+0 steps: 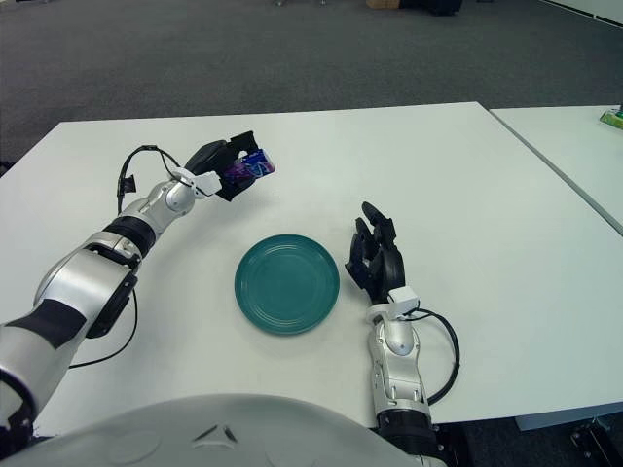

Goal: Put the gum into the plate.

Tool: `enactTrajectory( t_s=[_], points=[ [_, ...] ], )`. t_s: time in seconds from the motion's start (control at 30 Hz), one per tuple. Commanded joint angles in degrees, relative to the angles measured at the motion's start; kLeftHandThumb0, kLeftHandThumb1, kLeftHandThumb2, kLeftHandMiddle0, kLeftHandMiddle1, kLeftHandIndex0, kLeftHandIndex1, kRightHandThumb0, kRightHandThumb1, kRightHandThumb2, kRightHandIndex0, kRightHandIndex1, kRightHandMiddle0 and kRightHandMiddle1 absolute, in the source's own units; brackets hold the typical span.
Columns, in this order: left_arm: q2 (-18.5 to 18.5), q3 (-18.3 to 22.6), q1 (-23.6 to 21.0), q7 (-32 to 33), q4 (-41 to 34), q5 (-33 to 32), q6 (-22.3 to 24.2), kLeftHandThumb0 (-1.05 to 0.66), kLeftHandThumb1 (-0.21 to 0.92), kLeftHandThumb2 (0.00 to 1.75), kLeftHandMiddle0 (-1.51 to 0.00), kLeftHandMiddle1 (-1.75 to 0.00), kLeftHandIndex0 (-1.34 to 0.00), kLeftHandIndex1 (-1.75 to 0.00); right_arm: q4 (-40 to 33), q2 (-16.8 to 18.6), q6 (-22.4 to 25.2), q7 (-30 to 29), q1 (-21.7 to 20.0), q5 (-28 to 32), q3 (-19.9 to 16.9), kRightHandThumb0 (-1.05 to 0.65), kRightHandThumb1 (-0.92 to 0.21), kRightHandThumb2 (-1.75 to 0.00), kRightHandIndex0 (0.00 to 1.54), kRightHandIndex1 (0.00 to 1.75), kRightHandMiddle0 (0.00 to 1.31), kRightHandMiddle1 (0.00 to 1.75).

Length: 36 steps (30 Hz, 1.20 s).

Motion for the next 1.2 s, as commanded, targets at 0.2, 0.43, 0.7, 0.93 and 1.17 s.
enactTrajectory(
  t_s=[0.2,0.43,0.7,0.93,1.17],
  points=[
    [1.96,-4.09,4.62,0.87,-7.14,4.58,-6.89,-0.5,0.24,1.4,-1.21,-1.75,-0.67,-1.75,4.46,0.83,3.06,0.87,2.97,1.38,0.16,-0.73,-0.92,-0.77,0.31,0.02,0.0,0.62],
    [3.23,-6.4,6.12,-2.03,-11.31,6.58,-10.63,-0.5,0.24,1.41,-1.21,-1.75,-0.67,-1.75,3.95,0.88,3.7,1.62,3.44,1.57,0.4,-0.73,-0.92,-0.78,0.31,0.01,0.0,0.63],
    [5.17,-8.47,8.38,-5.52,-18.75,8.09,-15.1,-0.5,0.24,1.41,-1.2,-1.75,-0.67,-1.75,3.42,1.72,4.75,1.56,3.97,2.24,0.39,-0.73,-0.92,-0.79,0.29,0.0,0.0,0.61],
    [7.41,-10.86,9.88,-10.36,-24.79,10.25,-15.81,-0.5,0.25,1.4,-1.21,-1.75,-0.66,-1.75,2.9,1.96,6.07,1.36,4.31,2.63,0.63,-0.74,-0.92,-0.77,0.27,0.0,0.0,0.61],
    [8.34,-12.19,11.09,-10.75,-27.67,13.33,-15.02,-0.49,0.27,1.37,-1.22,-1.75,-0.64,-1.75,2.21,1.79,6.22,1.12,4.77,1.97,1.09,-0.75,-0.92,-0.79,0.24,0.0,0.0,0.55]
  ],
)
